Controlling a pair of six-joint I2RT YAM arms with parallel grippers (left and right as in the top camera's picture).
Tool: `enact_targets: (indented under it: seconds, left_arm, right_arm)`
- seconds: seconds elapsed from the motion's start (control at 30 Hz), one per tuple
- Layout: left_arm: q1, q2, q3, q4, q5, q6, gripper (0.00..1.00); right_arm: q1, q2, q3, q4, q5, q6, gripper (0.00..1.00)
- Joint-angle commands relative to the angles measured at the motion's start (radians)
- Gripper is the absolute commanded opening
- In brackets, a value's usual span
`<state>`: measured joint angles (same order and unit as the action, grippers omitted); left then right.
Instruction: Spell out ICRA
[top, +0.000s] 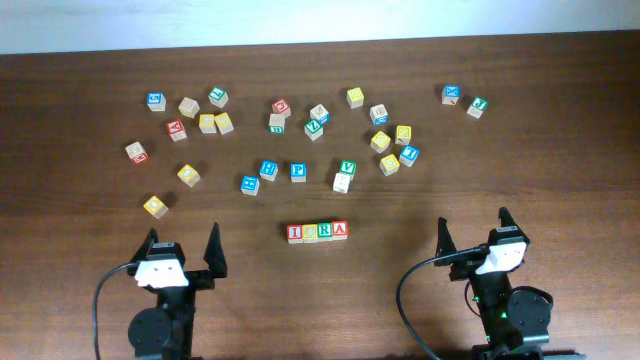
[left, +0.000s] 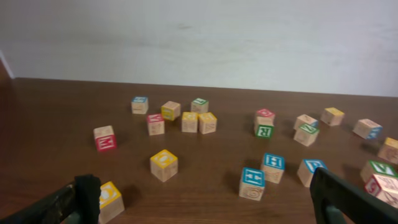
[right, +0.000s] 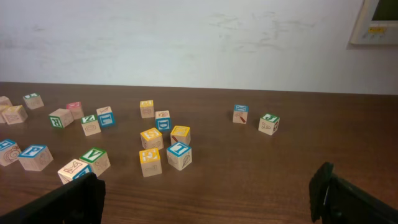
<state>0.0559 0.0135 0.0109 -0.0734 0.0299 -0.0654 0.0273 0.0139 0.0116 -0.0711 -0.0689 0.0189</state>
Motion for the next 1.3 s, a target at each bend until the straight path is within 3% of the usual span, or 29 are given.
enact_targets:
  seconds: [0.0,1.27]
  left_arm:
    - [0.006,-0.009,-0.003,-0.01,-0.067,-0.015,0.99]
    - [-0.025,-0.008,-0.003,-0.011,-0.036,0.06,0.99]
  right_arm:
    - [-0.008,-0.011,-0.006,-0.004,-0.002,0.0,0.98]
    - [-0.008,-0.011,-0.006,-0.004,-0.002,0.0,0.98]
